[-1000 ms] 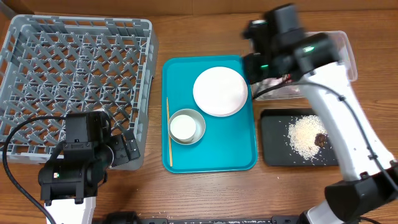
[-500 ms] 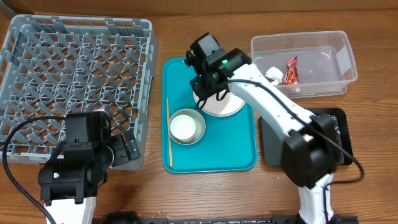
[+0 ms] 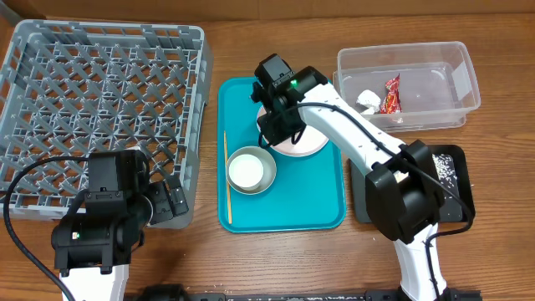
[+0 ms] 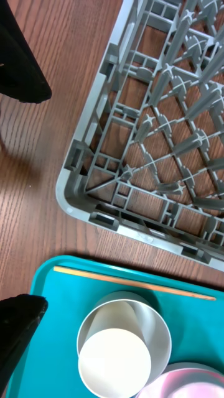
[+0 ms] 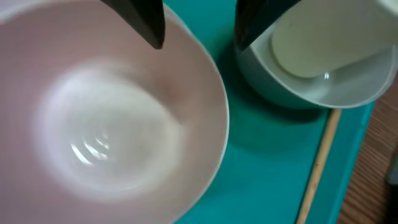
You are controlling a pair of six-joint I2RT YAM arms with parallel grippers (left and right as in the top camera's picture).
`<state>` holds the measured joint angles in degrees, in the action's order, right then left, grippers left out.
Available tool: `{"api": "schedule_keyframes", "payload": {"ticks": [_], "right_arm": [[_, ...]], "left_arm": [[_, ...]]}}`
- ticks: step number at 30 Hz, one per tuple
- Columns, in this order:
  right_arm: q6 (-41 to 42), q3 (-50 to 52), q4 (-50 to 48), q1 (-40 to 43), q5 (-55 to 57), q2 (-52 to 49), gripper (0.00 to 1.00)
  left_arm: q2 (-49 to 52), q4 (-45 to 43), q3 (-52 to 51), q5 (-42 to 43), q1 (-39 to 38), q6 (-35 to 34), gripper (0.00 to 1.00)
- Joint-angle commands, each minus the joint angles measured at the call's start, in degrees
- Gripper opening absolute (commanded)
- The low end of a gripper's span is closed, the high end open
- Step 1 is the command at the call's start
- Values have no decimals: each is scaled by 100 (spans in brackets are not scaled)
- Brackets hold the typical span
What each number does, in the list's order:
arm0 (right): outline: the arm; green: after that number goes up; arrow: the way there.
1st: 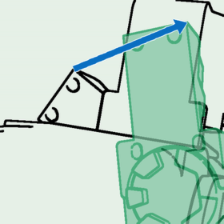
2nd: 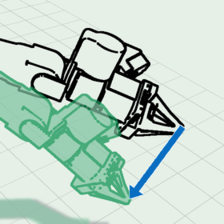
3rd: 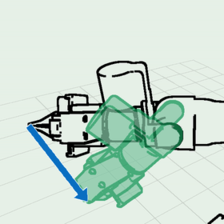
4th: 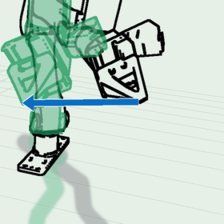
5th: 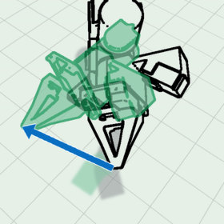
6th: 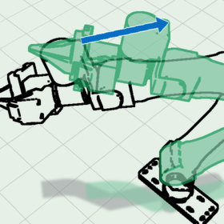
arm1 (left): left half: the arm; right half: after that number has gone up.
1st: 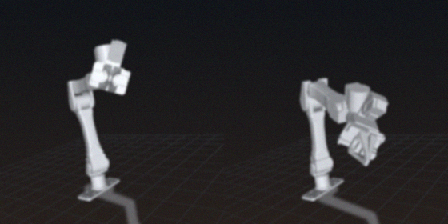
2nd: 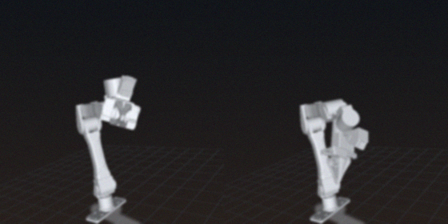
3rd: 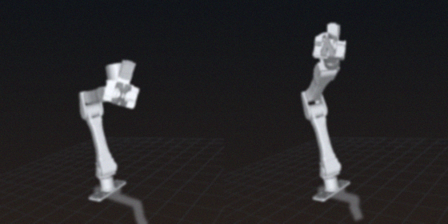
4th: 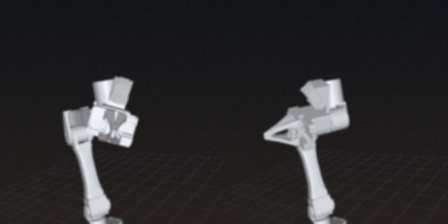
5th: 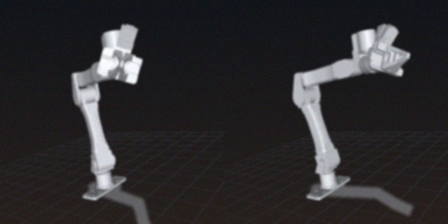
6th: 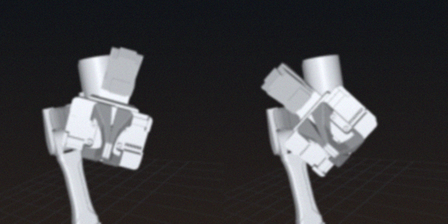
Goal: Sort waste into correct bins and load items into the dishwasher
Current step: 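Grasp the white cup from the bowl with the right gripper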
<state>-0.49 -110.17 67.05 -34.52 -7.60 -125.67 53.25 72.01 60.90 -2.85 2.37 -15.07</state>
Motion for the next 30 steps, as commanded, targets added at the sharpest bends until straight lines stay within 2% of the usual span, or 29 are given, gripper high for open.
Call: {"api": "schedule_keyframes", "payload": {"ticks": [1,6,11,16,23,26,28,30], "right_arm": [[214,-713,332,79,-111,348,43],[271,-1381,1108,59,-610,546,47],[544,-1233,1622,-70,-1005,573,47],[935,-516,1320,-391,-1008,573,44],[1434,835,223,-741,-876,573,39],[1639,1248,-149,-758,-857,573,25],[1687,1338,-227,-756,-857,573,13],[1685,1307,-221,-734,-852,584,6]], "left_arm": [[-48,-24,109,-31,28,31,100],[-48,-26,109,-31,28,28,100],[-48,-33,109,-31,28,28,100],[-48,-50,109,-31,28,28,100],[-48,-46,109,-31,28,28,100],[-48,-46,109,-28,28,28,100],[-48,-46,109,-28,28,28,100],[-50,-46,109,-28,28,28,100]]}}
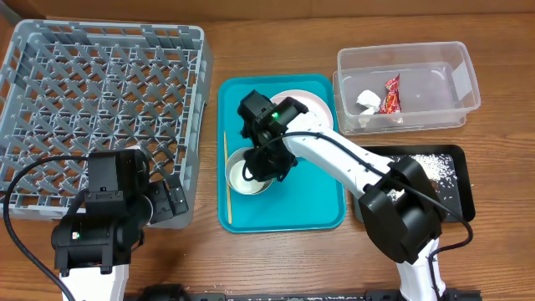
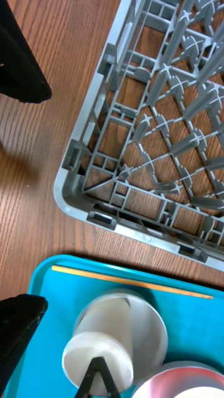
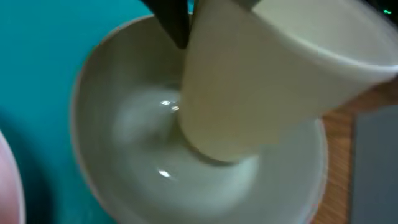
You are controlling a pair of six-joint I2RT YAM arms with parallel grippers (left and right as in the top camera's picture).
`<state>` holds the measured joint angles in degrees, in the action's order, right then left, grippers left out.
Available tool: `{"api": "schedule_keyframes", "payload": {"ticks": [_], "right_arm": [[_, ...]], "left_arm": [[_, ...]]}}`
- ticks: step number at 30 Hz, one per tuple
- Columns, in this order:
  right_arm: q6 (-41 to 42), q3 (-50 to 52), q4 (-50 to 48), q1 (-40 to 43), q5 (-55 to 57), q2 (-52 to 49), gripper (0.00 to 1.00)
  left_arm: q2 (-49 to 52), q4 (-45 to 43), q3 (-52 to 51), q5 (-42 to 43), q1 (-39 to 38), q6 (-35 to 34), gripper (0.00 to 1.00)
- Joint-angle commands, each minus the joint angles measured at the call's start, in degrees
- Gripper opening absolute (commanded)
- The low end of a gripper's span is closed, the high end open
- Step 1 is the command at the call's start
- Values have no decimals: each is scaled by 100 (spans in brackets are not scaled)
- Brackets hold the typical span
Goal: Sort waste into correct bins and load items into the dishwasher
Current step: 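Grasp the white cup from the bowl with the right gripper, then lift the cup and bring the left gripper to grasp it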
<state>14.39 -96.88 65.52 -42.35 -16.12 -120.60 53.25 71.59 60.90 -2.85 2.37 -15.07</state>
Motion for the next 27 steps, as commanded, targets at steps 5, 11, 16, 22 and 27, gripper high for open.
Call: {"api": "schedule_keyframes", "payload": {"ticks": [5,11,16,22,27], "right_arm": [[216,-492,332,197,422,293,4],[245,-1241,551,629,562,1119,4],[518,-1322,584,1464,70,1757,4],[133,-1075,785,2286,-1775,1784,4],[-293,-673,590,2374,-3191,1784,4]], "left_arm": [[-50,17,109,-28,28,28,100],[-48,-13,109,57,28,52,100],[-33,-479,109,1346,28,710,100],[328,-1749,109,3237,17,1147,100],[942,-2811,109,5237,-120,1257,100]]}}
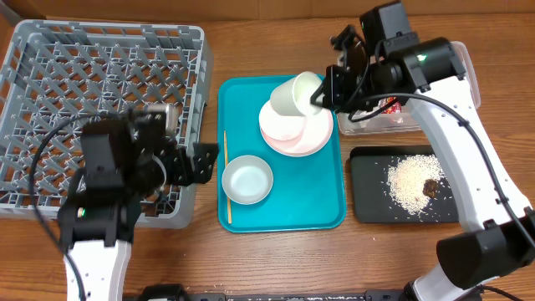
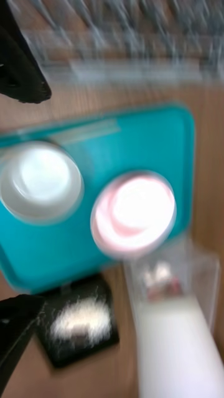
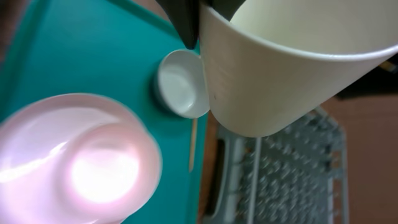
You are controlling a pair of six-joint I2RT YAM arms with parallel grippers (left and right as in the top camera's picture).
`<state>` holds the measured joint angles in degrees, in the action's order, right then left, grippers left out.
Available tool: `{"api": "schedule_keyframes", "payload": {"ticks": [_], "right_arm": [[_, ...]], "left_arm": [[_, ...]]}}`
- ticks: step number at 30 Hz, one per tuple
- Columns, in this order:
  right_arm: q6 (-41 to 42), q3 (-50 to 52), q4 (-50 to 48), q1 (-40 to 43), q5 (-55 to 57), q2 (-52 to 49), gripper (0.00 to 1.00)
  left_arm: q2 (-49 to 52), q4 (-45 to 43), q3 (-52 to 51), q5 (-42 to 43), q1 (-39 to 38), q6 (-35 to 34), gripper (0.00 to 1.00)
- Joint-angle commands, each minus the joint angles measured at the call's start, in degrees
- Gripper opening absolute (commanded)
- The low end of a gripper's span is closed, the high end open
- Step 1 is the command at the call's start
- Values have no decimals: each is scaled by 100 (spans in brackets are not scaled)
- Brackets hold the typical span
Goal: Sort waste into correct bins and load items into the dishwasher
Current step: 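Lift the cup and bring the left gripper to grasp it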
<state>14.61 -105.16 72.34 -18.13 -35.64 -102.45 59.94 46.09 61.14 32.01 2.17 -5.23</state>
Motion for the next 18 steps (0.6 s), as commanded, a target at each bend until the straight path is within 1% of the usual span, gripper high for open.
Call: {"api": "schedule_keyframes", "payload": {"ticks": [1,4,11,15,18], "right_arm": [[-315,240,-157,-57,-1423,-31,4],[-328,363,-199,-61,-1753,-31,4],[-992,396,-197,-160,-3239,-31,4],[-1266,396,-199,-284,-4009,-31,4],[-1318,396,-223,-369,-4205,-31,4]], "left_arm": [[420,-503,85,2124,-170,273,100],[638,-911,85,2496,-328,269,100],[717,-1722,85,2964,-673,181,100],[717,-1987,85,2955,-824,48,100],[717,-2000,85,2957,-909,48,100]]}}
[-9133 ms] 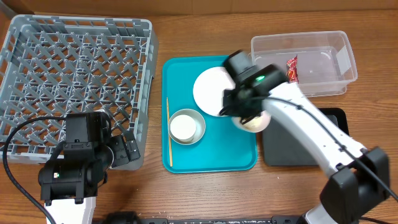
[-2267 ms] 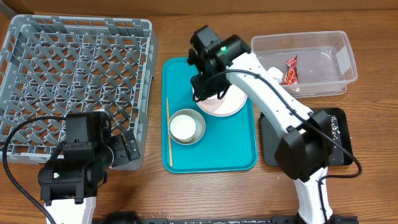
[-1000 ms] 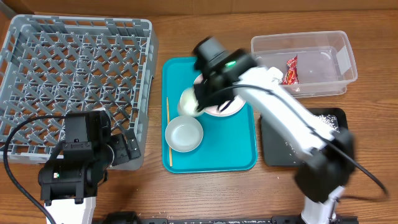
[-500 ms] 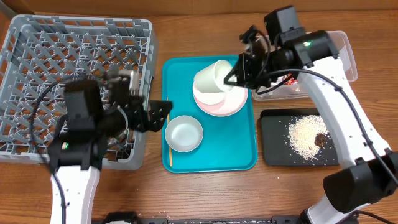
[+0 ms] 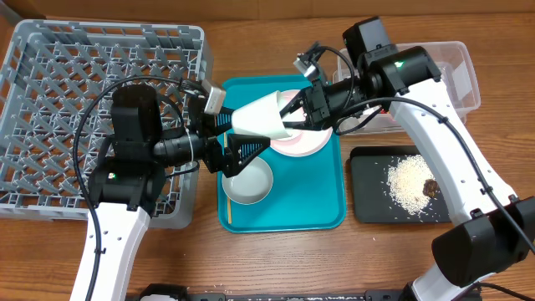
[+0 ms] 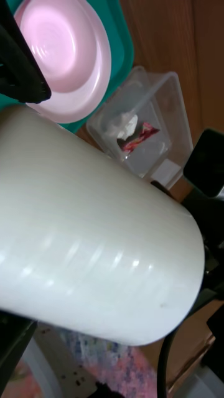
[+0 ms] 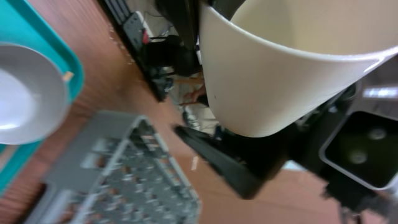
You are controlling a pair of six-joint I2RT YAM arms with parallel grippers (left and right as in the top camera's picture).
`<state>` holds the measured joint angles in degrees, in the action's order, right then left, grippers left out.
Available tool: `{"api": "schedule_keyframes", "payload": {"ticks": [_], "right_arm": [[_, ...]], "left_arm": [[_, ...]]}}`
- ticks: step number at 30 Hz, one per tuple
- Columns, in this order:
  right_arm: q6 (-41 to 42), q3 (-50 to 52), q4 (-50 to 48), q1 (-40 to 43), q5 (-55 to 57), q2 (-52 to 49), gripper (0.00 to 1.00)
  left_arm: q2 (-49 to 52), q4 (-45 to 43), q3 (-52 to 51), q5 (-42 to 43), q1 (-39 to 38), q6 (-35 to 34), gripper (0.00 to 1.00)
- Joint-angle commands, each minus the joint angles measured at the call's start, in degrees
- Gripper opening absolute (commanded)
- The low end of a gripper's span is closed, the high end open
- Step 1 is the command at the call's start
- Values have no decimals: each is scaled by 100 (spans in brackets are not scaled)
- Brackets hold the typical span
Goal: Sort waste into correct bins and load items into the dishwasher
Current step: 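Lift the cup and bring the left gripper to grasp it, then hold the cup with both grippers, then release it with the right gripper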
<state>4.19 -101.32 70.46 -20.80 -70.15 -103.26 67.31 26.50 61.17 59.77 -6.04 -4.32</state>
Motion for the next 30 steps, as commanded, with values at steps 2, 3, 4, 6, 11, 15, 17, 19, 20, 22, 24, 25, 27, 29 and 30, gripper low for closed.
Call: {"api": "schedule_keyframes", "payload": {"ticks": [2,3,4,6,11,15,17,19,20,22,24,25,27,29,30], "right_arm": [[-275,11,-55,-136,-754,50,4],[-275,11,-52,-138,-754,50,4],[-275,11,-52,-138,-754,50,4],[-275,11,-52,-138,-754,50,4],[-273,11,-4,-138,-750,50,4],[-271,11,101,-138,-706,50,4],[-269,11,131,-138,-623,50,4],[-269,11,160,-138,-581,50,4],[-269,11,170,-138,-577,50,4],[-249,11,210,-138,-577,50,4],[-249,11,219,-138,-562,50,4],[-249,11,219,-138,-553,50,4],[-249,11,214,-138,-542,50,4],[-247,11,214,-131,-533,50,4],[-247,11,210,-127,-531,50,4]], "left_arm": [[-20,-61,83,181,-149,-44,100],[-20,-72,83,181,-168,-44,100],[-20,-103,83,181,-186,-44,98],[-20,-144,83,179,-190,-44,93],[-24,-317,83,175,-186,-87,86],[-35,-466,83,175,-186,-107,86],[-35,-494,83,175,-186,-107,86],[-35,-518,83,177,-186,-109,86],[-35,-540,83,177,-186,-111,86],[-35,-608,83,177,-184,-184,85],[-37,-699,83,181,-184,-278,84],[-42,-723,83,179,-184,-319,84],[-59,-732,83,179,-184,-343,84],[-85,-732,83,179,-170,-343,83],[-105,-732,83,177,-155,-343,83]]}}
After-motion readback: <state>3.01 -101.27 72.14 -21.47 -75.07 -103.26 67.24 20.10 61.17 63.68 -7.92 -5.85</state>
